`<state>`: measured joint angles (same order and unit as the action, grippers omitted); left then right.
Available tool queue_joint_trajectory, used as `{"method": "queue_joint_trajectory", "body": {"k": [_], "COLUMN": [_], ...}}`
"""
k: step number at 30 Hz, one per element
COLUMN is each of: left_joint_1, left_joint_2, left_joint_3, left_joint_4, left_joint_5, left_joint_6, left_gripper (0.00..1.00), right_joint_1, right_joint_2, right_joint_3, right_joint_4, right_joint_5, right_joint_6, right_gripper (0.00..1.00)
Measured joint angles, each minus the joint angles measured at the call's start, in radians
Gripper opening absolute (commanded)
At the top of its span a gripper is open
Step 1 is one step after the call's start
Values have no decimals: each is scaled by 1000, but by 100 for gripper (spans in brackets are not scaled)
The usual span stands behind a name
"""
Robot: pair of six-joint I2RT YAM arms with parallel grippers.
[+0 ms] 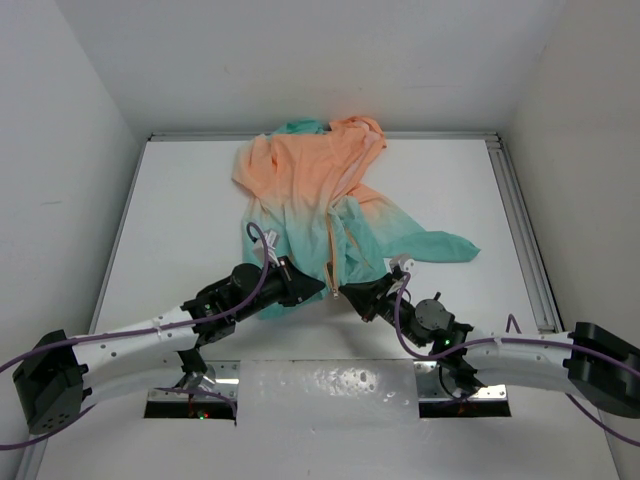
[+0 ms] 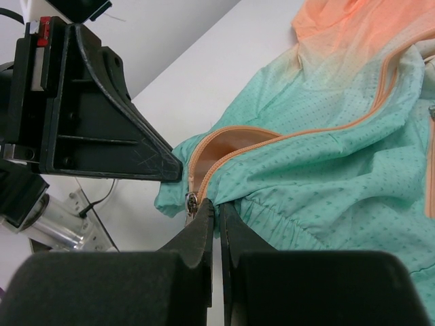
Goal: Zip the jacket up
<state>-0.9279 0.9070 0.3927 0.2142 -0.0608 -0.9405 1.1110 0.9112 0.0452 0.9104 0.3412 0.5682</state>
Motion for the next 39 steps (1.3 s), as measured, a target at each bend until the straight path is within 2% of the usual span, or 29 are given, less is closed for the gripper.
{"method": "queue_joint_trajectory", "body": {"k": [39], "left_joint_1": [0], "left_joint_2": [-13], "left_joint_3": [-17], "left_joint_4": [-19], "left_joint_5": [-8], "left_joint_6": [-6], "left_gripper": [0], "right_joint_1": [46], "right_joint_2": [2], "right_joint_3": [46], "right_joint_4": [-60], "right_joint_5": [76], "right_joint_6": [-12], "right_gripper": [0]}}
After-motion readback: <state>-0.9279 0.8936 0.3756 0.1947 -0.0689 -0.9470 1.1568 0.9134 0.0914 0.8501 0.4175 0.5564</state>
